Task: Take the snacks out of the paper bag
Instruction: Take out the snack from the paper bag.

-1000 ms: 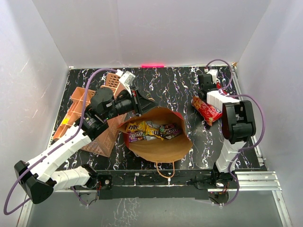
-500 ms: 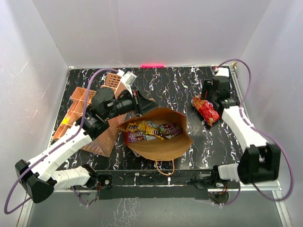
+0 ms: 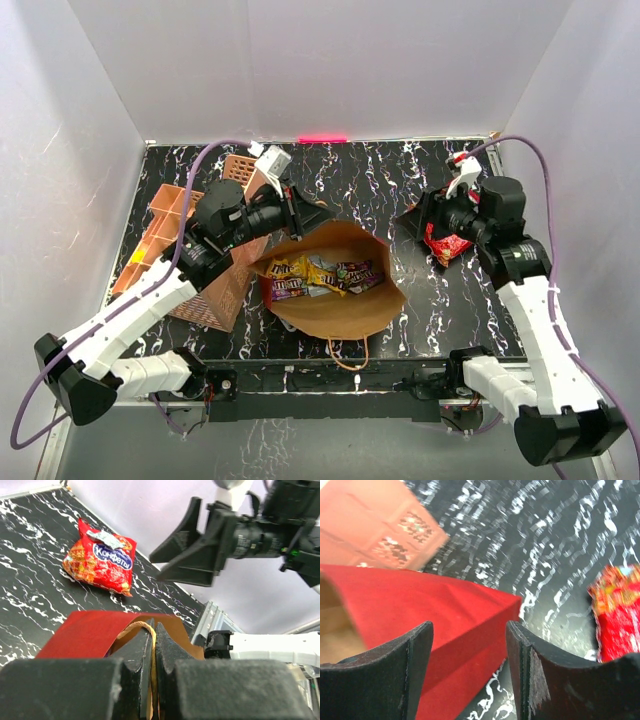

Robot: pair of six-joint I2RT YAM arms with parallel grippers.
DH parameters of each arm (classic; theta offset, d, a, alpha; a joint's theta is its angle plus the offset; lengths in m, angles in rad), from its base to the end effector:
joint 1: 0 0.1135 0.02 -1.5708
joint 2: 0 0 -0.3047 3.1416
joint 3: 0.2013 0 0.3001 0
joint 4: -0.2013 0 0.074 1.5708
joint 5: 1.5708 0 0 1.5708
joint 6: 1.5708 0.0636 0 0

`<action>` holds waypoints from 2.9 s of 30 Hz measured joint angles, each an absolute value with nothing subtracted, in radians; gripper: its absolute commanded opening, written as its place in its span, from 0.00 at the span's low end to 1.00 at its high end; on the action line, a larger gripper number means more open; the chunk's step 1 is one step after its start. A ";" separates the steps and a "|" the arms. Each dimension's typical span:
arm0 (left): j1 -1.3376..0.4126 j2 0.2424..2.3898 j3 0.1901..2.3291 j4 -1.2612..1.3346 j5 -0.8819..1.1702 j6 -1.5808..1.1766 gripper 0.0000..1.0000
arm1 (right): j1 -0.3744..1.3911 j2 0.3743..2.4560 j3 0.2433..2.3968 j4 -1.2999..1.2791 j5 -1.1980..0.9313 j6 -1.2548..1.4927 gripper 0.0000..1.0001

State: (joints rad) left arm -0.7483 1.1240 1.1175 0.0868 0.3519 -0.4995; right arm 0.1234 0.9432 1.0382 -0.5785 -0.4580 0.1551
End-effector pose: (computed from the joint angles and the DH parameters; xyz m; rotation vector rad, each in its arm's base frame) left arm 0.2167 -0.2311 0.4571 0.5051 1.5515 -1.2456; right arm 0.2388 0.0580 0.3868 -0.2551 2.0451 0.6423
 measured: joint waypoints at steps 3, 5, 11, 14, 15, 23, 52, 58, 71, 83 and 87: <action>-0.748 1.146 1.164 0.064 0.332 -0.461 0.00 | 0.125 0.908 1.096 -0.588 -0.553 0.147 0.61; -0.748 1.161 1.202 0.042 0.316 -0.424 0.00 | 0.125 0.891 1.120 -0.605 -0.596 0.143 0.59; -0.748 1.201 1.297 -0.007 0.288 -0.314 0.00 | 0.132 0.890 1.210 -0.659 -0.731 0.120 0.57; -0.748 1.224 1.323 -0.017 0.296 -0.270 0.00 | 0.174 0.889 1.235 -0.657 -0.789 0.107 0.55; -0.748 1.230 1.324 -0.017 0.301 -0.260 0.00 | 0.197 0.889 1.238 -0.657 -0.809 0.105 0.55; -0.748 1.244 1.271 0.016 0.380 -0.285 0.00 | 0.326 0.874 1.225 -0.620 -0.900 0.111 0.55; -0.748 1.208 1.194 0.128 0.491 -0.461 0.00 | 1.151 1.021 0.828 -0.519 0.060 -0.486 0.44; -0.748 1.196 1.163 0.161 0.491 -0.484 0.00 | 1.148 1.078 0.742 -0.410 0.176 -0.656 0.46; -0.748 1.174 1.150 0.180 0.490 -0.500 0.00 | 0.969 1.293 0.729 -0.186 0.177 -0.760 0.67; -0.748 1.174 1.138 0.186 0.490 -0.502 0.00 | 0.870 1.472 0.766 -0.105 0.063 -0.791 0.51; -0.748 1.169 1.128 0.187 0.488 -0.502 0.00 | 0.863 1.495 0.770 -0.081 0.025 -0.793 0.33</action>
State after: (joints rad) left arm -0.7483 1.1694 1.1282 0.1867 0.4885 -0.5018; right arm 0.8627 1.4948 0.7704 -0.0807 0.0246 -0.7925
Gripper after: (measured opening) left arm 0.007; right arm 0.459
